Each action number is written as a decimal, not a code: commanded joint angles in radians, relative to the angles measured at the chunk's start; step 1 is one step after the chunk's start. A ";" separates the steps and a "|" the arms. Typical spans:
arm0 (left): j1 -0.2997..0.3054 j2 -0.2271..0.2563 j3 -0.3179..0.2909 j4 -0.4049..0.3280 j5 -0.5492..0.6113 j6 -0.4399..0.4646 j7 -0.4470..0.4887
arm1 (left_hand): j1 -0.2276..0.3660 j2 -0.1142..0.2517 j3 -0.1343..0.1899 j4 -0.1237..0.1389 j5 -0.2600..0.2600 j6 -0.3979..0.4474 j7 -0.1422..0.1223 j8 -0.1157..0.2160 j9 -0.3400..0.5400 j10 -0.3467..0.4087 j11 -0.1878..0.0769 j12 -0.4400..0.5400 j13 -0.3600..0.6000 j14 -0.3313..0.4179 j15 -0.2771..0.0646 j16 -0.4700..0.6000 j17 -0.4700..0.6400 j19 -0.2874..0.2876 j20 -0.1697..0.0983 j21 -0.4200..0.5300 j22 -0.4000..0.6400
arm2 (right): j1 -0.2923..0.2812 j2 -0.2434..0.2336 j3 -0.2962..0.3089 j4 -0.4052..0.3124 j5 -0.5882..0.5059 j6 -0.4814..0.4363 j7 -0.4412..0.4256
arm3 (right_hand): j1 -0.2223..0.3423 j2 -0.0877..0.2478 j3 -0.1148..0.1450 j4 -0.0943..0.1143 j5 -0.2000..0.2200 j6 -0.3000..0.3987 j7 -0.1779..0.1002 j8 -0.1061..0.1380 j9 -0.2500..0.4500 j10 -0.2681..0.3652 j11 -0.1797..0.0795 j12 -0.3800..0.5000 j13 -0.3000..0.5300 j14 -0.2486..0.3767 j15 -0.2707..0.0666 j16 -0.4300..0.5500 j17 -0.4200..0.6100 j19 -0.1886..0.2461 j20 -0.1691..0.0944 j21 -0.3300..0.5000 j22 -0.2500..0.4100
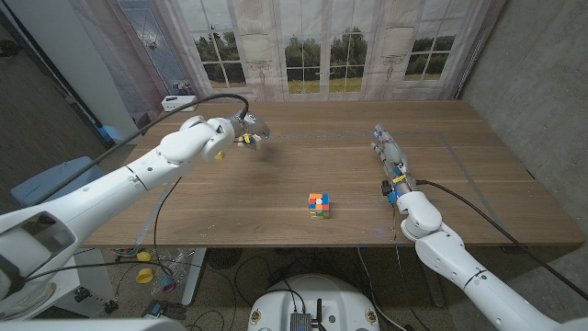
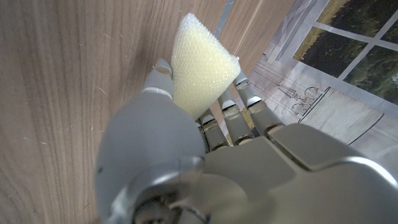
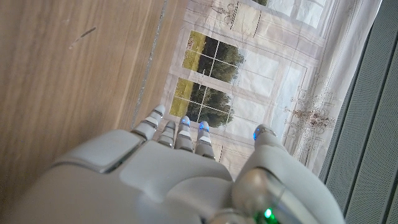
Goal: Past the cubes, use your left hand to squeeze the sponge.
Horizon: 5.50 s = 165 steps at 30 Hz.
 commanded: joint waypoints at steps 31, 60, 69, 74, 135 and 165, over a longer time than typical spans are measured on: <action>0.084 0.055 -0.091 0.003 -0.007 0.115 -0.028 | -0.023 -0.004 0.007 0.008 -0.021 0.008 -0.006 -0.025 0.004 0.007 -0.004 -0.028 0.006 -0.013 -0.154 -0.019 0.007 -0.016 -0.005 0.023 0.003 | -0.040 -0.061 -0.005 -0.200 -0.132 -0.064 -0.034 | 0.003 -0.005 0.001 -0.008 -0.004 0.022 0.001 -0.002 0.005 0.025 0.005 0.004 0.002 0.018 0.005 0.000 0.000 0.017 0.000 0.006 0.004; -0.012 0.023 -0.001 0.194 -0.067 0.079 -0.007 | -0.026 -0.013 0.011 0.004 -0.025 0.017 -0.008 -0.043 0.005 0.014 -0.006 -0.049 0.008 -0.012 -0.152 -0.025 0.007 -0.020 -0.012 0.037 -0.002 | -0.035 -0.058 -0.021 -0.265 -0.176 -0.152 -0.075 | 0.004 -0.003 0.002 -0.011 -0.005 0.027 0.000 -0.003 0.005 0.030 0.003 0.002 0.002 0.023 0.002 -0.002 0.001 0.023 -0.002 0.006 0.004; -0.042 0.004 0.035 0.252 -0.077 0.061 0.005 | -0.031 -0.017 0.010 0.005 -0.025 0.016 -0.007 -0.049 0.005 0.015 -0.004 -0.055 0.009 -0.013 -0.153 -0.026 0.007 -0.022 -0.013 0.040 -0.003 | -0.022 -0.053 -0.027 -0.266 -0.176 -0.176 -0.082 | 0.004 -0.003 0.001 -0.011 -0.005 0.027 0.000 -0.003 0.005 0.030 0.005 0.001 0.002 0.024 0.002 -0.002 0.001 0.024 -0.001 0.006 0.004; -0.061 -0.012 0.060 0.288 -0.084 0.045 0.010 | -0.033 -0.020 0.009 0.005 -0.025 0.016 -0.007 -0.051 0.005 0.015 -0.005 -0.057 0.009 -0.014 -0.153 -0.026 0.007 -0.024 -0.012 0.041 -0.004 | -0.017 -0.053 -0.028 -0.265 -0.178 -0.182 -0.084 | 0.004 -0.002 0.002 -0.012 -0.005 0.027 0.000 -0.003 0.005 0.030 0.006 0.000 0.002 0.024 0.002 -0.002 0.001 0.024 -0.001 0.006 0.004; 0.123 0.014 0.095 0.156 -0.061 0.294 -0.084 | -0.162 -0.089 -0.081 0.046 0.036 -0.114 0.029 -0.077 0.005 -0.057 0.045 -0.062 0.026 0.014 -0.078 0.020 0.016 0.133 0.070 0.146 -0.032 | -0.025 -0.076 -0.023 -0.323 -0.188 -0.238 -0.107 | 0.001 0.019 0.009 -0.004 -0.006 0.063 -0.001 0.002 0.005 0.062 0.003 0.004 0.002 0.052 -0.009 0.003 0.003 0.050 -0.012 0.010 0.004; 0.290 0.026 0.007 0.159 -0.095 0.361 0.517 | 0.296 -0.057 0.027 -0.023 -0.044 0.617 0.128 0.241 0.145 0.454 0.094 0.392 0.383 0.694 -0.163 0.340 0.327 0.466 -0.175 0.603 0.048 | -0.043 -0.074 -0.018 -0.360 -0.241 -0.276 -0.169 | 0.005 0.027 0.016 -0.003 -0.007 0.072 0.001 0.001 0.005 0.076 0.005 0.005 0.002 0.067 -0.012 0.004 0.003 0.061 -0.014 0.010 0.004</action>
